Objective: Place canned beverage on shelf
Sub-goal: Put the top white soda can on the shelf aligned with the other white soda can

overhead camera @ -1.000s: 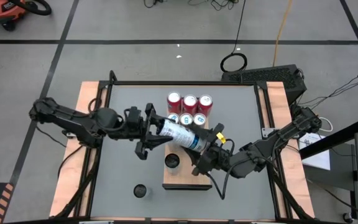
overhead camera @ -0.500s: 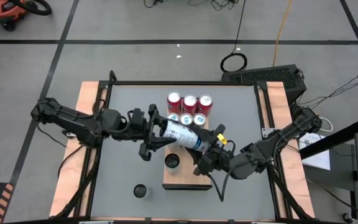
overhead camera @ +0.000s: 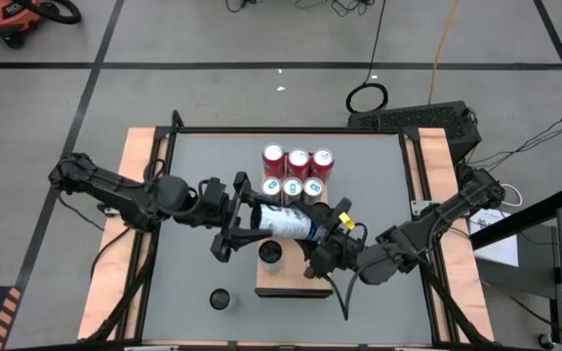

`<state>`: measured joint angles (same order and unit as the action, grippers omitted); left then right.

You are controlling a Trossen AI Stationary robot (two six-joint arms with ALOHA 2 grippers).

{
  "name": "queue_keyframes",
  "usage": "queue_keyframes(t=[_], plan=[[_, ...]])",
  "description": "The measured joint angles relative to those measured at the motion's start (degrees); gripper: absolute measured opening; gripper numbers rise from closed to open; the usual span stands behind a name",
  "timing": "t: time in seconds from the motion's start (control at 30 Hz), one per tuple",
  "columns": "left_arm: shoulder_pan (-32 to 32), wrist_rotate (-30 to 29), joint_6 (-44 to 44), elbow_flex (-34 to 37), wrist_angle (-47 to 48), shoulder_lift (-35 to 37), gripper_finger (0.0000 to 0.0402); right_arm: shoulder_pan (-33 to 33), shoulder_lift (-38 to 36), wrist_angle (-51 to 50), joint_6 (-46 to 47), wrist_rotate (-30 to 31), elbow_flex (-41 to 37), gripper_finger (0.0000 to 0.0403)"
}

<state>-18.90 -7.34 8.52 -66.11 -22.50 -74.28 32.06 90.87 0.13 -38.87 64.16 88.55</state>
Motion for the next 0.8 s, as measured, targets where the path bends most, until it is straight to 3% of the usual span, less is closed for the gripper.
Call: queue_keyframes(t=[0.17, 0.43, 0.6, 0.8], plan=[[-0.99, 2.81, -3.22, 0.00, 0.43, -0.02, 0.0306, 1.98, 0.00, -0.17, 0.05, -0.08, 0.00, 0.0222], [-3.01, 7.86, -8.98, 0.07, -2.86, 0.00, 0.0306, 6.94, -1.10, -1.16, 2.33, 0.59, 0.02, 0.0208], [-4.33, 8.24, -16.46, 0.07, -2.62, 0.01, 0.0306, 10.01, -3.50, -8.38, 12.13, 0.05, 0.01, 0.0212], [-6.40, 7.61, -19.46, 0.07, -2.38, -0.21, 0.0306, 11.95, -7.79, -22.54, 31.86, -12.89, 0.11, 0.0211]])
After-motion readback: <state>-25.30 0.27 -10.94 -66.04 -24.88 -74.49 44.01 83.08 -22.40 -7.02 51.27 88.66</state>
